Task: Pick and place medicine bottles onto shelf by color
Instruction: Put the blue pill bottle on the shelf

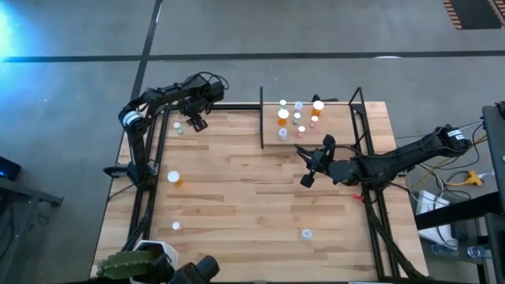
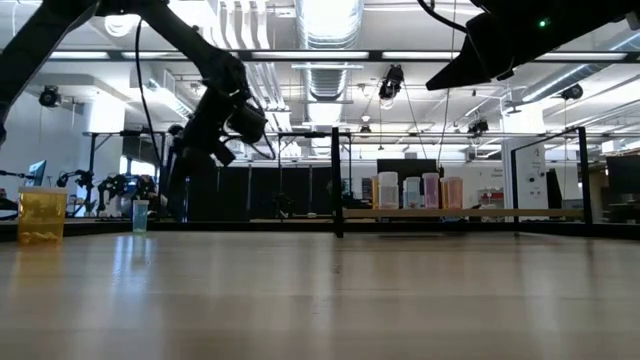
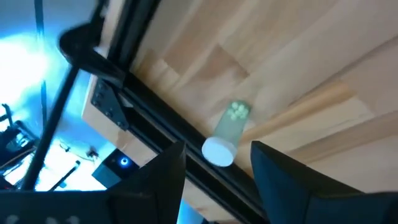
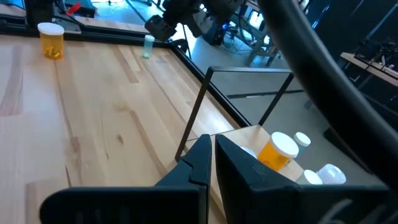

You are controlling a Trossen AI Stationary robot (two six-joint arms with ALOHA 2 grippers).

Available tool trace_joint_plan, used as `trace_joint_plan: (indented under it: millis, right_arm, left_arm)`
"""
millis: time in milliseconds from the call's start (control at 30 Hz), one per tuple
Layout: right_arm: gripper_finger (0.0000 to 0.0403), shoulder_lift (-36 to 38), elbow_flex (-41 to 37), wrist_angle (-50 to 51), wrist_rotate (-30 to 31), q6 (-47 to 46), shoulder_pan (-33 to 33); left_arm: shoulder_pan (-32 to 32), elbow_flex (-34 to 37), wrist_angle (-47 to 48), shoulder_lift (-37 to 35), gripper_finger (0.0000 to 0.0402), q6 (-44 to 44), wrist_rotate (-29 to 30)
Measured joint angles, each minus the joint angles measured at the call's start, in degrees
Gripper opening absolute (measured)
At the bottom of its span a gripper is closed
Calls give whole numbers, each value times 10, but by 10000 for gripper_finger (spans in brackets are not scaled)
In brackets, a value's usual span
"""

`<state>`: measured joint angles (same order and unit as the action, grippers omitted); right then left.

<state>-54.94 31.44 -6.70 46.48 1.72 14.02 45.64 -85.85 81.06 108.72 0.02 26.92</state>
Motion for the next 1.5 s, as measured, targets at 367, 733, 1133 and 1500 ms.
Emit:
trace_joint_plan:
  millis: [367, 733, 1133, 1500]
  right_arm:
    - [13, 0, -3, 3, 0, -1, 0]
    - [13, 0, -40, -72, -4, 21, -7]
    - [9, 0, -71, -279, -139, 114, -112]
    - [9, -18, -72, -339, -364, 81, -315]
  left_arm:
    - [-111, 15, -260, -74, 158, -144, -40]
    - [-234, 340, -721, -129, 43, -278, 148]
    - [-325, 482, -901, -195, 4, -402, 387]
    - [-416, 448, -564, -197, 3, -759, 486]
